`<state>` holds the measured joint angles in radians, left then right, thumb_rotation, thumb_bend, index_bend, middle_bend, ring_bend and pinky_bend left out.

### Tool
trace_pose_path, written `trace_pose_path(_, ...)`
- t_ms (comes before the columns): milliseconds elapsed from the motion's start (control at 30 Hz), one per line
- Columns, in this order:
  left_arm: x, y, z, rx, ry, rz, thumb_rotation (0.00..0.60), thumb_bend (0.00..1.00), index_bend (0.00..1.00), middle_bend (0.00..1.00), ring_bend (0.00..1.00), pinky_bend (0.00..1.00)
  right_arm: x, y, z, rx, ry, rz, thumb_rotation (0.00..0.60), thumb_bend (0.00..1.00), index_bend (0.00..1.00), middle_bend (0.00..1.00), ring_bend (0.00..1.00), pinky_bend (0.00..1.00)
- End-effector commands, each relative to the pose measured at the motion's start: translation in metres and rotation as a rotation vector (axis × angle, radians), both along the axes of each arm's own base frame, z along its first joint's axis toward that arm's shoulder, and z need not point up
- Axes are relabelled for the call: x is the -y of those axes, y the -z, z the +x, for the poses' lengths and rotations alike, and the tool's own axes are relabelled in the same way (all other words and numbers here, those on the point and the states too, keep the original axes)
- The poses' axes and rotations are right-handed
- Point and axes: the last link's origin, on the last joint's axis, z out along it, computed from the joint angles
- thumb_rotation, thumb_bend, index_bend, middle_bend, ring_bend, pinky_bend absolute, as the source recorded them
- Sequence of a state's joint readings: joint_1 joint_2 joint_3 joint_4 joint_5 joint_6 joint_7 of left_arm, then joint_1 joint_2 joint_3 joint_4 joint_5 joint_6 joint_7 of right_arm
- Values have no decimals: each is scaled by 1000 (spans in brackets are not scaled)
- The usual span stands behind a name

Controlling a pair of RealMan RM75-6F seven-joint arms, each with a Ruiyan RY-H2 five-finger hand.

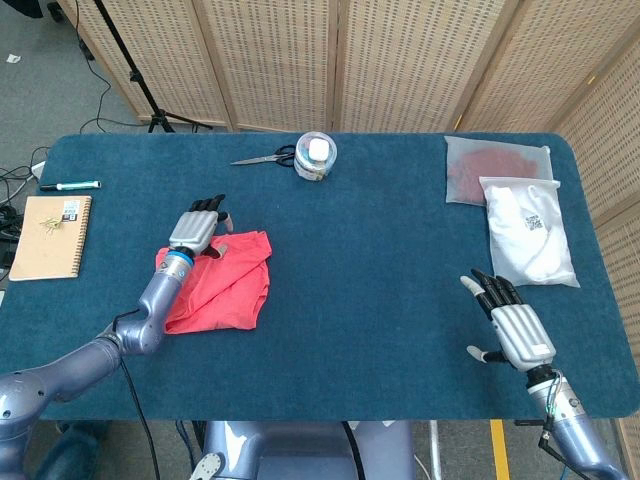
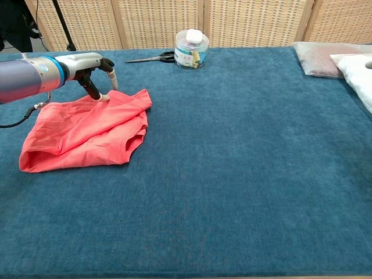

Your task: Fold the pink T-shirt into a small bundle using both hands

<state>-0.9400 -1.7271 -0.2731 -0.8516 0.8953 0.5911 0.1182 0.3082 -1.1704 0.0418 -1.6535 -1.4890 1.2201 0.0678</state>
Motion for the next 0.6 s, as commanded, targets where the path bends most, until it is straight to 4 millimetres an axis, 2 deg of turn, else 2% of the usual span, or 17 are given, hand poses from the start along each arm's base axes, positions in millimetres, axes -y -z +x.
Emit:
trace_pose_path(33, 0, 4, 0, 6, -12, -9, 600, 355, 479, 0, 0, 0, 0, 0, 0, 0, 1, 1, 600, 0, 0, 0, 0, 0)
trace_pose_path(333, 1, 7, -2, 10, -20, 16, 600, 382, 642, 0, 0, 0, 1, 0, -1, 3, 5, 1, 600, 0, 0, 0, 0, 0)
trace_pose_path(600, 9, 0, 1, 22, 30, 31, 600, 425, 727, 0, 0, 0, 1, 0, -1, 6, 6, 0, 600, 0, 0, 0, 0, 0)
